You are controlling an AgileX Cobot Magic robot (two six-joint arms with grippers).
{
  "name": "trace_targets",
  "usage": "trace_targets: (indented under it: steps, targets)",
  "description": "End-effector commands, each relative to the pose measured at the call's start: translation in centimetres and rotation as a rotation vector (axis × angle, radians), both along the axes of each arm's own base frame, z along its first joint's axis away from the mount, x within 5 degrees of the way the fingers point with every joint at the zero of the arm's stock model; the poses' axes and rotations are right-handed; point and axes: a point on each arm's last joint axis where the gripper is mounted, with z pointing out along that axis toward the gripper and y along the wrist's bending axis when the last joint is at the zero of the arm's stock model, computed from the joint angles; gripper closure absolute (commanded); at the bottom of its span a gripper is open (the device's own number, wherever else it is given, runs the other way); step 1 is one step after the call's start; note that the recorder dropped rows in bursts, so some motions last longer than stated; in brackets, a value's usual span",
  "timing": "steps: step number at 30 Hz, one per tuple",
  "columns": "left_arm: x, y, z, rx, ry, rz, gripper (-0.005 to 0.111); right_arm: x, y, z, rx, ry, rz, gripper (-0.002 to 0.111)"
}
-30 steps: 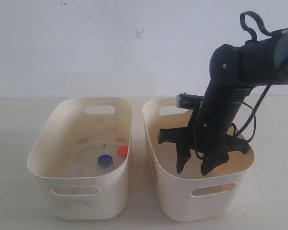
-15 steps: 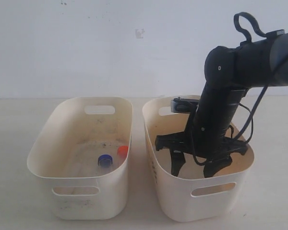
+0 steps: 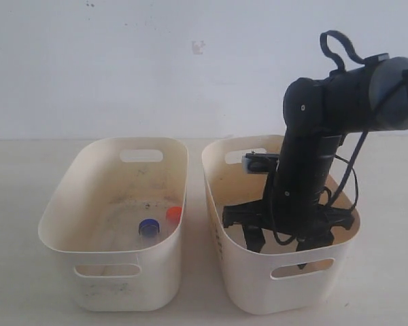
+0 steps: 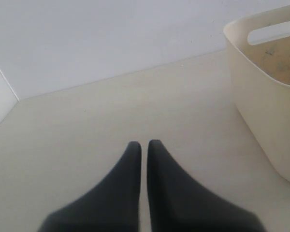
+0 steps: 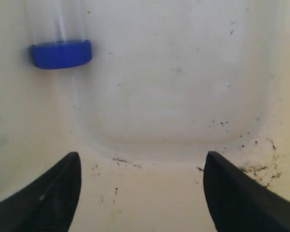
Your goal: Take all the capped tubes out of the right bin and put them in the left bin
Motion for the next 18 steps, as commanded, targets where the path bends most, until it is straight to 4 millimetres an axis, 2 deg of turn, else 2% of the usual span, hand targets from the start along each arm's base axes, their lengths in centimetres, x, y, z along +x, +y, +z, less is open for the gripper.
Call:
trace_targets:
  steps: [1, 18]
  targets:
    - [-0.01, -0.02, -0.03, 0.003, -0.005, -0.003, 0.103, 0.01, -0.08, -0.27, -0.015, 0.017, 0.001, 0.041]
    - [-0.01, -0.02, -0.03, 0.003, -0.005, -0.003, 0.103, -0.63, -0.35, -0.32, -0.044, 0.089, 0.021, 0.041]
